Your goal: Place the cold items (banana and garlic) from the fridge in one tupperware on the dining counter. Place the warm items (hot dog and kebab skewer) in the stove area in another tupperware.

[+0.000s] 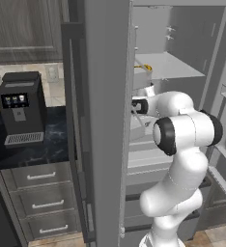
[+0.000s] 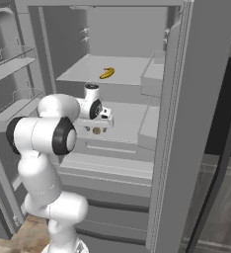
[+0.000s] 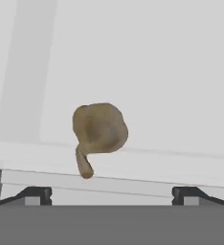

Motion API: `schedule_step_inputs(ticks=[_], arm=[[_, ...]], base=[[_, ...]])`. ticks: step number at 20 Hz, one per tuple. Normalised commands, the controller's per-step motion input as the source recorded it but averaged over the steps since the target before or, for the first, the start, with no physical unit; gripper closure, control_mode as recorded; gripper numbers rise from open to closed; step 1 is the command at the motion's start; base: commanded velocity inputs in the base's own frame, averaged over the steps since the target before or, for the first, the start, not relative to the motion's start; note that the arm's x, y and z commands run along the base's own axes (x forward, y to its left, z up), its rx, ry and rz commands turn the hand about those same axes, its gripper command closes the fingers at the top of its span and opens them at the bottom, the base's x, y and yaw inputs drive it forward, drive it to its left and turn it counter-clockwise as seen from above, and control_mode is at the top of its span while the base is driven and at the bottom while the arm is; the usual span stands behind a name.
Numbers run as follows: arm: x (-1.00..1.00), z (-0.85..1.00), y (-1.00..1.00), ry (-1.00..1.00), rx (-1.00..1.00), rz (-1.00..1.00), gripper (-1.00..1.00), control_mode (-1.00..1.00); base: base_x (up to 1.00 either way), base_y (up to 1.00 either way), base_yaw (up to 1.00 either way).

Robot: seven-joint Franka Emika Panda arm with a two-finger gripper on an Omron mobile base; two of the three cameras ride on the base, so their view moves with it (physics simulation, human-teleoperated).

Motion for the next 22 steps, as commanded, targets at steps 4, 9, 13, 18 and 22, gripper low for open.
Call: schedule_step_inputs(ticks=[4,9,13,18,22], arm=[[0.30,-0.29,0.04,0.00,0.00,0.00,-1.00,-1.00],[0.23,-0.27,0.12,0.00,0.00,0.00,-1.00,-1.00],[0.20,-0.23,0.06,-0.02,0.00,0.00,-1.00,-1.00],[0.13,-0.15,0.00,-0.09,0.01,0.00,-1.00,-1.00],[-0.05,-0.26,0.00,-0.02,0.00,0.00,1.00,-1.00]], base=[[0.00,0.00,0.00],[0.00,0.00,0.00],[0.00,0.00,0.00],[0.00,0.00,0.00],[0.00,0.00,0.00]])
